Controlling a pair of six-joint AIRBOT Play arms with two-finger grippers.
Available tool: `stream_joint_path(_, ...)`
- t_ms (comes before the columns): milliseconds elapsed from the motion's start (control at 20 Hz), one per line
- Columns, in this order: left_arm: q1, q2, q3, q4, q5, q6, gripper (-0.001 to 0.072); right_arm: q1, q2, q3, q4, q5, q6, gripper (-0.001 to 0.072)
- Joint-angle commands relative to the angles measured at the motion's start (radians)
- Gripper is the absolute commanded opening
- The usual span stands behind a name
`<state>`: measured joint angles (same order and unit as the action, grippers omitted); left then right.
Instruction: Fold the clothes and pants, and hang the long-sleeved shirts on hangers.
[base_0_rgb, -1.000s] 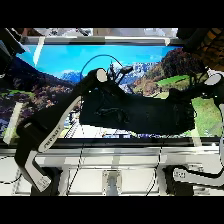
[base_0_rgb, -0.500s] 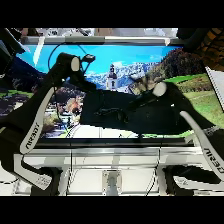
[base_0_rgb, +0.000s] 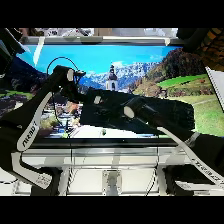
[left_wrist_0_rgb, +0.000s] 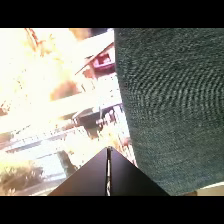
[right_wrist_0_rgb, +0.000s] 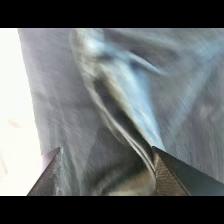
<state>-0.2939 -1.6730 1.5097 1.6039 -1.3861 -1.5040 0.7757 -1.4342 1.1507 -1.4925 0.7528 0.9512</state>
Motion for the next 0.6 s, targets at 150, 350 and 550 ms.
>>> stream_joint_path(150,0.007,0.0,-0.029,-0.026,0.042,0.0,0.0026,0.067,-0.117,0.011,-0.035,-0.129,-0.049,0.0615)
stream_joint_path(350,0.007,0.0,-0.029,-0.026,0.05,0.0,0.0025,0.065,-0.156,0.013,-0.053,-0.193,-0.006,0.0565)
stream_joint_path(550,0.007,0.0,-0.029,-0.047,0.064,0.001,0.0026,0.01,-0.162,0.013,-0.083,-0.256,0.044,0.0495)
